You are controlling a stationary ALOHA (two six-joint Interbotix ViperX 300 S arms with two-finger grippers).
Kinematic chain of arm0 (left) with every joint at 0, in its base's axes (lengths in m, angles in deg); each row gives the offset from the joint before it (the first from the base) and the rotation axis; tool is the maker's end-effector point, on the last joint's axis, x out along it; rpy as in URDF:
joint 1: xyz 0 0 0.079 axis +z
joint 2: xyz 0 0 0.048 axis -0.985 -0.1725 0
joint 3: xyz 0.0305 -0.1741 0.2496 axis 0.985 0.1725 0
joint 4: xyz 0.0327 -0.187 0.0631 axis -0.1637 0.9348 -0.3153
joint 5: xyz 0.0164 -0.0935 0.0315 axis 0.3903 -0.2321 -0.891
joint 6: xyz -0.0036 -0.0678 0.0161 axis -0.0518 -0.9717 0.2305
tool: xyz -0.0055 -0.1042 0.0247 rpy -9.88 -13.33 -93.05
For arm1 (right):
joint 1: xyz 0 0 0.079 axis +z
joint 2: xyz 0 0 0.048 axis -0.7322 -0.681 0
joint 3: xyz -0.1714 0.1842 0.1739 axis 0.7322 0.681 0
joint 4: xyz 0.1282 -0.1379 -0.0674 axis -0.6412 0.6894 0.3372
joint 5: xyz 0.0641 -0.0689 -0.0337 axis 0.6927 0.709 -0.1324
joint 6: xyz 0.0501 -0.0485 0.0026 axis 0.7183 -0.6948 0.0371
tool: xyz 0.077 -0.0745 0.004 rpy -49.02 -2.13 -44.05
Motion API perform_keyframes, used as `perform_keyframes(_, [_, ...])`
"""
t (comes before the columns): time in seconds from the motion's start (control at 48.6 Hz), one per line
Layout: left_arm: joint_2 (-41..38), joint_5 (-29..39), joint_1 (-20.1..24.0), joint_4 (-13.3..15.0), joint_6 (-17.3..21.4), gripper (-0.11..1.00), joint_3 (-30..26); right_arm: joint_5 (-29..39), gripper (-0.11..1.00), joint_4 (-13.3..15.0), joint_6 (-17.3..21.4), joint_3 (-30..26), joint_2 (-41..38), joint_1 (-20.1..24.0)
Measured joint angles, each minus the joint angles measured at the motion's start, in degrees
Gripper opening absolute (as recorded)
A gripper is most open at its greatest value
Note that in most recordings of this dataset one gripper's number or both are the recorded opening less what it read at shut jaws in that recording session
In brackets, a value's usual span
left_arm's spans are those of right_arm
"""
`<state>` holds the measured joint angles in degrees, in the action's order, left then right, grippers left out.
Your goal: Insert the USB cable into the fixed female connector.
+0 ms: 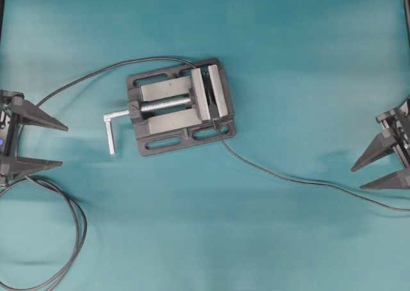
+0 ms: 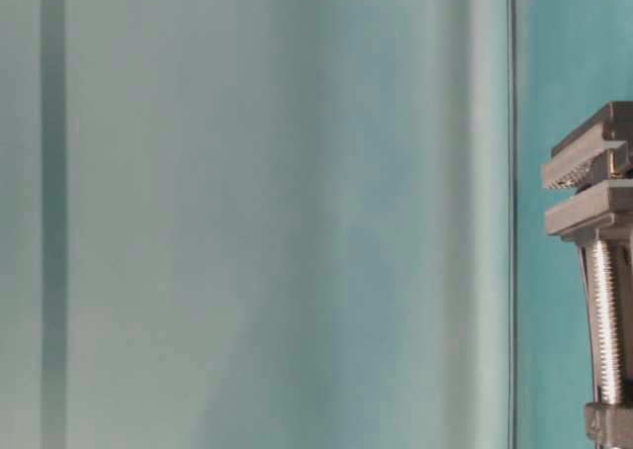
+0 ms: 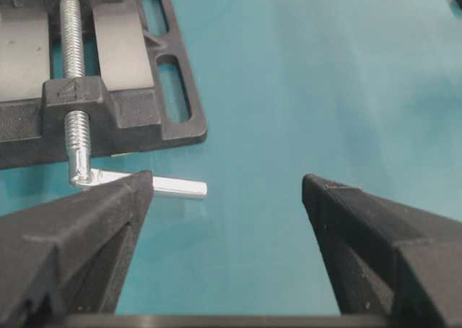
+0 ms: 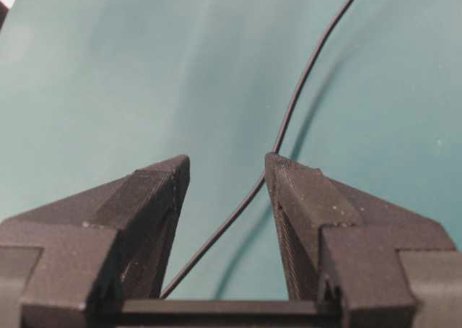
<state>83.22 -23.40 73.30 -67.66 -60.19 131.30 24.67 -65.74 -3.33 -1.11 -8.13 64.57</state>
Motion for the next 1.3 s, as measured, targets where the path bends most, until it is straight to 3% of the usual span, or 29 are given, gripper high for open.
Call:
perform_keyframes(0.987, [0.0,0.0,0.0,0.0,0.0,1.0,0.09,0.0,0.52,0.0,0.0,-0.09,0.0,-0.44])
perform_keyframes(1.09, [0.0,0.0,0.0,0.0,0.0,1.0,0.0,0.35,0.52,0.0,0.09,0.0,0.26,-3.6])
perform_keyframes(1.295, [0.0,-0.09,0.0,0.0,0.0,1.0,0.0,1.58,0.52,0.0,0.18,0.0,3.87,-16.17])
